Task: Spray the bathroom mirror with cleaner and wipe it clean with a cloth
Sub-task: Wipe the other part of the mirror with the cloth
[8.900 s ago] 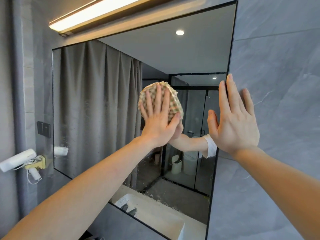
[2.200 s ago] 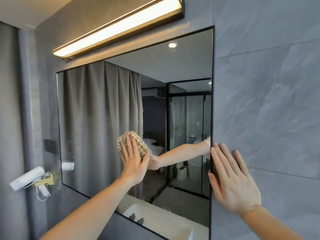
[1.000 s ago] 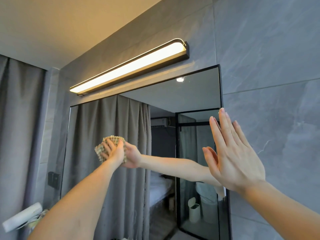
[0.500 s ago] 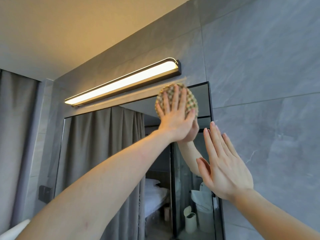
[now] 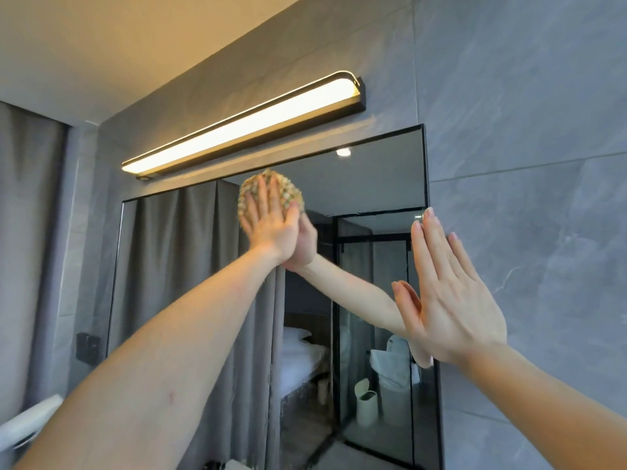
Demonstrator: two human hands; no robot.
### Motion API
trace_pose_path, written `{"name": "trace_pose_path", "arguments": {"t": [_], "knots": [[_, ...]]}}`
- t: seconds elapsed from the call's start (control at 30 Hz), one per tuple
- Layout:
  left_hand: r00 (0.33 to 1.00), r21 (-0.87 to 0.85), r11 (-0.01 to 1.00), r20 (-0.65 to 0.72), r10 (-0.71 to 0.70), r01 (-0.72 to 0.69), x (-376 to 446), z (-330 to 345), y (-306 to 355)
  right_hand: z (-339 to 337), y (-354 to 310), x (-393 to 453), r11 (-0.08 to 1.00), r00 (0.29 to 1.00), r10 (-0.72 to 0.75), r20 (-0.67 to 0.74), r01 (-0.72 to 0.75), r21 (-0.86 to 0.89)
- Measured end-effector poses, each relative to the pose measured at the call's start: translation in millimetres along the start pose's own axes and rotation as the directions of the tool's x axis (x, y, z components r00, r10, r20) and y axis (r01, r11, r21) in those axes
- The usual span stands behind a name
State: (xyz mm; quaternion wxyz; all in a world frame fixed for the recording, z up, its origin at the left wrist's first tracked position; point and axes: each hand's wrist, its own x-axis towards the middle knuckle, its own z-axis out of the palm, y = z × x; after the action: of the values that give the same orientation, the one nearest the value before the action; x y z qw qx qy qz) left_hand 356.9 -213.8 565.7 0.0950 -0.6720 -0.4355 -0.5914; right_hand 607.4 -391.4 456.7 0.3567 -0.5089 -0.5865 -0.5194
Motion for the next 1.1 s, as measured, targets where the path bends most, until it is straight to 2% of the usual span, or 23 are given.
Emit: {"name": "trace_pose_path", "arguments": {"t": [0.13, 0.27, 0.37, 0.5, 0.53, 0.6, 0.7, 0.77, 0.87, 0.93, 1.03, 1.1], "knots": [[0.961, 0.003, 0.962, 0.048, -0.273, 0.273, -28.0, -0.8, -86.8, 2.4, 0.1, 0.4, 1.000, 1.000, -0.004, -0.021, 0.005, 0.021], [0.827, -0.049, 0.829, 0.122, -0.549, 0.558, -98.7, 17.1, -162.6, 2.5, 0.2, 0.5, 0.999, 0.999, -0.003, -0.035, 0.004, 0.037], [0.755, -0.051, 0.760, 0.174, -0.632, 0.648, -156.0, 30.9, -186.9, 3.6, -0.1, -0.2, 0.999, 0.999, 0.001, -0.044, 0.001, 0.047], [0.712, -0.107, 0.709, 0.220, -0.667, 0.697, -167.6, 29.7, -164.3, 2.3, 0.2, 0.3, 0.999, 0.999, -0.002, -0.039, 0.003, 0.047], [0.729, -0.114, 0.725, 0.221, -0.648, 0.679, -162.8, 27.3, -152.7, 2.2, 0.0, 0.4, 0.999, 0.999, -0.001, -0.037, 0.002, 0.045], [0.822, -0.090, 0.826, 0.204, -0.531, 0.556, -151.2, 21.7, -124.5, 2.0, -0.5, 0.2, 0.999, 0.999, 0.002, -0.041, -0.001, 0.041], [0.953, -0.041, 0.966, 0.174, -0.247, 0.257, -127.4, 12.1, -72.1, 1.0, -0.5, 0.3, 0.999, 0.999, -0.001, -0.039, 0.002, 0.033], [0.988, -0.017, 1.000, 0.154, -0.005, 0.008, -111.1, 8.8, -31.6, 0.0, -0.2, 0.3, 0.999, 0.999, -0.001, -0.033, 0.002, 0.033], [0.933, 0.047, 0.938, 0.133, 0.334, -0.342, -96.4, 10.3, 31.2, 1.3, 0.1, -0.1, 0.999, 0.999, 0.000, -0.043, 0.002, 0.048], [0.871, 0.060, 0.874, 0.132, 0.472, -0.483, -93.9, 15.1, 65.3, 2.7, 0.9, 0.2, 0.998, 0.999, 0.000, -0.052, 0.003, 0.056], [0.842, 0.029, 0.843, 0.061, 0.535, -0.538, -94.1, 22.2, 78.5, 3.7, 2.1, 0.3, 0.998, 0.999, -0.003, -0.053, 0.007, 0.058], [0.861, 0.013, 0.860, 0.005, 0.509, -0.509, -89.2, 25.9, 68.9, 3.6, 1.5, -0.5, 0.999, 0.999, -0.004, -0.049, 0.007, 0.053]]}}
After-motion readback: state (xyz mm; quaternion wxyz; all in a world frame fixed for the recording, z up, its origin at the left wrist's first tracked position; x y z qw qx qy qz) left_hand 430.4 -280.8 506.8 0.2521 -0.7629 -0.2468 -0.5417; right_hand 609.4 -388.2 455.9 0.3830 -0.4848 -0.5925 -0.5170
